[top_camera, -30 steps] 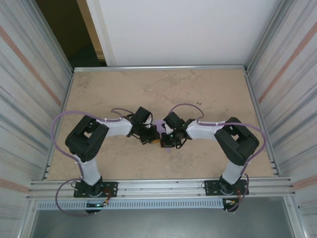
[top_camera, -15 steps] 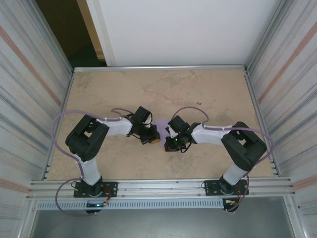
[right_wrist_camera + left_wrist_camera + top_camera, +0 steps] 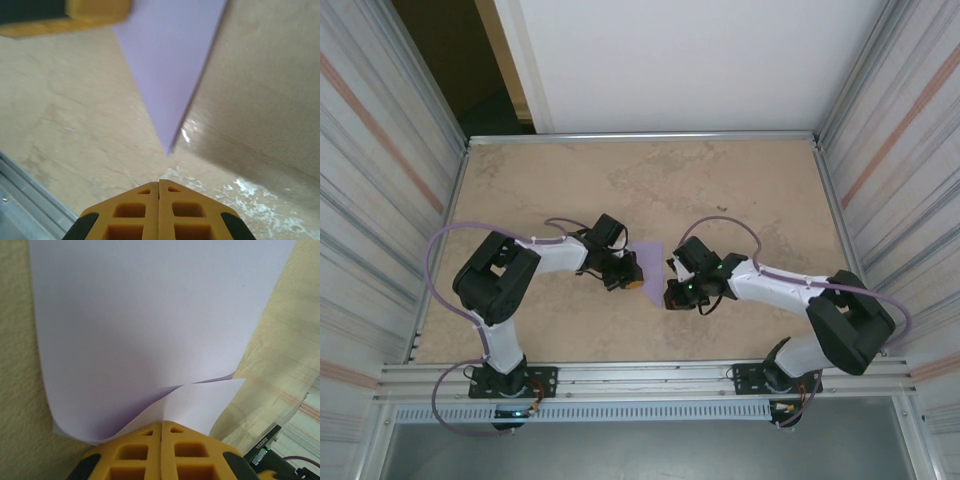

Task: Fold a paper plane with a square sheet of paper (pick it up from the middle)
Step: Third fold the triangle at the center of the table.

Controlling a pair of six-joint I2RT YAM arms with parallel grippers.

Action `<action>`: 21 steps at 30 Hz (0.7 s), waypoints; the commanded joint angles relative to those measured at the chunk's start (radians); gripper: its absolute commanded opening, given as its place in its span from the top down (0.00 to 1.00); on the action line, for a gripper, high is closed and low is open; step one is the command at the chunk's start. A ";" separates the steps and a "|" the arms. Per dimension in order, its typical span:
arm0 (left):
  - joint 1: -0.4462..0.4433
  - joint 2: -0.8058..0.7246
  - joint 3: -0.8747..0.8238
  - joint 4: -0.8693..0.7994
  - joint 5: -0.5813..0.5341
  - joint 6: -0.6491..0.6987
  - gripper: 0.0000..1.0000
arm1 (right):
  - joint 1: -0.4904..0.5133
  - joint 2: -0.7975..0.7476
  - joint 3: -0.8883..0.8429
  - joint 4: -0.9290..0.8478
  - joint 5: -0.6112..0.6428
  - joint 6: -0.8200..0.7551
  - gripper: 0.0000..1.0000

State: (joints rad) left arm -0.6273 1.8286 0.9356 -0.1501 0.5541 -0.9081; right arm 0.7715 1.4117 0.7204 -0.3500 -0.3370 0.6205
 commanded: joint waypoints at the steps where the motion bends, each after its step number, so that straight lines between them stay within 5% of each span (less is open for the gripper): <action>1: 0.017 0.046 -0.005 -0.103 -0.091 0.021 0.94 | -0.002 0.015 0.048 0.042 0.015 0.022 0.97; 10: 0.008 0.050 0.023 -0.086 -0.061 0.027 0.93 | -0.008 0.236 0.143 0.161 -0.004 0.070 0.99; 21: 0.008 0.008 0.050 -0.087 -0.049 0.050 0.94 | -0.018 0.315 0.127 0.152 0.000 0.077 1.00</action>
State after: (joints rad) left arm -0.6273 1.8366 0.9668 -0.1909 0.5465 -0.8856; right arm 0.7574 1.7073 0.8585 -0.1940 -0.3378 0.6739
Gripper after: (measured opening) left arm 0.067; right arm 0.045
